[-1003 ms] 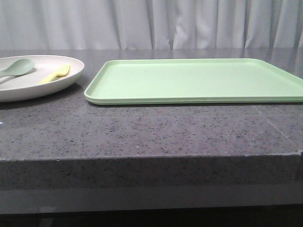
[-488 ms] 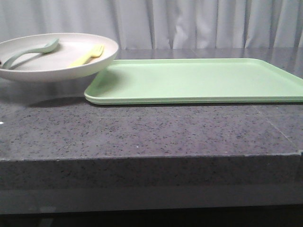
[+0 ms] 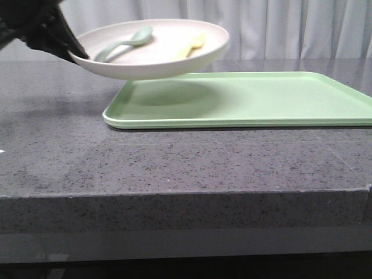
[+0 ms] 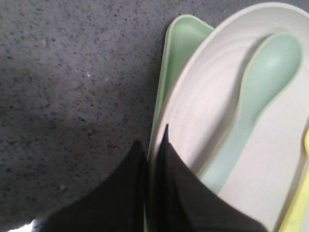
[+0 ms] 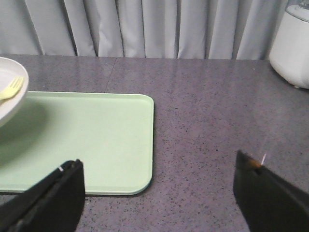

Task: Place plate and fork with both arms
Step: 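Lift the plate with the left gripper and carry it over the tray, then lower the plate onto the tray, open the left gripper, withdraw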

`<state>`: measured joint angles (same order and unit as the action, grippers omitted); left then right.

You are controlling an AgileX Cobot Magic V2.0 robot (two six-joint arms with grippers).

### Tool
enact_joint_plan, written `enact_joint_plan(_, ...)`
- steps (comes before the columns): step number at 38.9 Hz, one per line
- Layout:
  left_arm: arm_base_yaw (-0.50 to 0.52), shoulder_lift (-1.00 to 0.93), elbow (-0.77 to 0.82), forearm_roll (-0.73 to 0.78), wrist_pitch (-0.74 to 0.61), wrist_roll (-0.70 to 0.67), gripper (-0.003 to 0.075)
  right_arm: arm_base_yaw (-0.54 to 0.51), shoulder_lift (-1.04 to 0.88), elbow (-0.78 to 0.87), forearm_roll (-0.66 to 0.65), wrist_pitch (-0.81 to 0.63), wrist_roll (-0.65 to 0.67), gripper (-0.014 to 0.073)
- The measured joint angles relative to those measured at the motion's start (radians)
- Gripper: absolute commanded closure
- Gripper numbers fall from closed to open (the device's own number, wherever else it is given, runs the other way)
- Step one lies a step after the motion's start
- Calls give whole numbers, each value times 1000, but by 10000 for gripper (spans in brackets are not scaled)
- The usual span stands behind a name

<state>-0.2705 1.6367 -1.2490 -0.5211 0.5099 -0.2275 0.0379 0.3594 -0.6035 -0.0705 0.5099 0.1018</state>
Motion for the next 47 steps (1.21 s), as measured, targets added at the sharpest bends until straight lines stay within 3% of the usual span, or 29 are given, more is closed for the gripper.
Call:
enact_joint_plan(14, -190, 111, -91, 444, -49, -568, 738, 0, 0, 0, 0, 0, 0, -49)
enact_joint_plan(23, -252, 158, -124, 725, -45, -907, 738, 0, 0, 0, 0, 0, 0, -49)
enact_joint_plan(40, -283, 194, -131, 767, -35, -974, 731, 0, 0, 0, 0, 2, 0, -49)
enact_joint_plan(43, -283, 197, -133, 767, -37, -974, 694, 0, 0, 0, 0, 2, 0, -49)
enact_joint_plan(47, -283, 197, -133, 767, -44, -974, 572, 0, 0, 0, 0, 2, 0, -49)
